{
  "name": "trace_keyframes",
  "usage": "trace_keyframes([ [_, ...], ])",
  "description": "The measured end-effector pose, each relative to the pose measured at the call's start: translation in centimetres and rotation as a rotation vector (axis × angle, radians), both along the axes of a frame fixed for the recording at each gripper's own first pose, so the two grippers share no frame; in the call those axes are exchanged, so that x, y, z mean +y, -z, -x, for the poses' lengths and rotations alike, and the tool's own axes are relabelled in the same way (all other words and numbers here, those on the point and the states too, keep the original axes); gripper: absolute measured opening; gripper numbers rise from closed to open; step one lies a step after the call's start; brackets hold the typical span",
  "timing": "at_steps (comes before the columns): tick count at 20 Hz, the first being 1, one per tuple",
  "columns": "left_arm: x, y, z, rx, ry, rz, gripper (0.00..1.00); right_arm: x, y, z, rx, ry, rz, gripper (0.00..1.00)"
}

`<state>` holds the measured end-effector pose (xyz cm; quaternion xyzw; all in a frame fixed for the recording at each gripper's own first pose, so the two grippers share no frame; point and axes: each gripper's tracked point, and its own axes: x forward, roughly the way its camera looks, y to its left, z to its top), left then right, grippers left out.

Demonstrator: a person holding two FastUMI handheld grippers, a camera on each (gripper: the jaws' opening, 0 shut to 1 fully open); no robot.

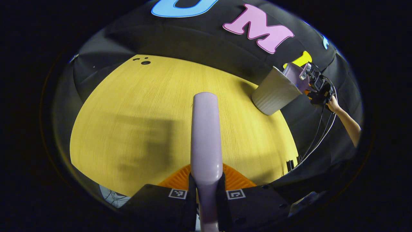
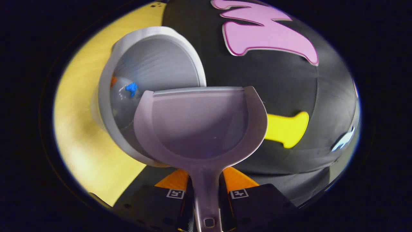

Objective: Pick up the small broom and dustpan from the desktop, sweep the trash into the dustpan with the broom, and then empty the trash into the garbage bin.

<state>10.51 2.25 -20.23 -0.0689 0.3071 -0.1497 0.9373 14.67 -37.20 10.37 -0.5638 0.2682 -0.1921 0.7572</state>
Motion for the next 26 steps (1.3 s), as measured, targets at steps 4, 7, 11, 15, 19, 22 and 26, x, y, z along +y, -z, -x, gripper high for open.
trace_keyframes([
  [4,-0.2,-1.6,0.1,-0.046,0.012,-0.027,0.3,1.1,-0.7,-0.4,-0.145,0.092,-0.362,0.36],
  [7,0.4,-3.0,-0.1,-0.091,-0.008,-0.046,0.3,2.7,-1.1,-1.3,-0.249,0.117,-0.61,0.36],
  [11,1.7,-4.6,-0.2,-0.14,-0.05,-0.073,0.3,5.2,-2.2,-2.4,-0.354,0.065,-0.863,0.33],
  [15,2.8,-5.1,-0.4,-0.181,-0.066,-0.121,0.3,12.7,-2.5,-2.1,-0.393,-0.025,-1.108,0.36],
  [19,2.7,-5.3,-1.1,-0.196,-0.079,-0.117,0.29,21.6,-0.3,0.3,-0.311,-0.129,-1.223,0.4],
  [22,2.2,-4.4,-1.7,-0.182,-0.077,-0.1,0.29,27.7,4.0,2.0,-0.195,-0.168,-1.309,0.36],
  [26,2.1,-2.0,-3.1,-0.128,-0.083,-0.108,0.29,33.5,11.8,4.4,-0.036,-0.168,-1.321,0.36],
])
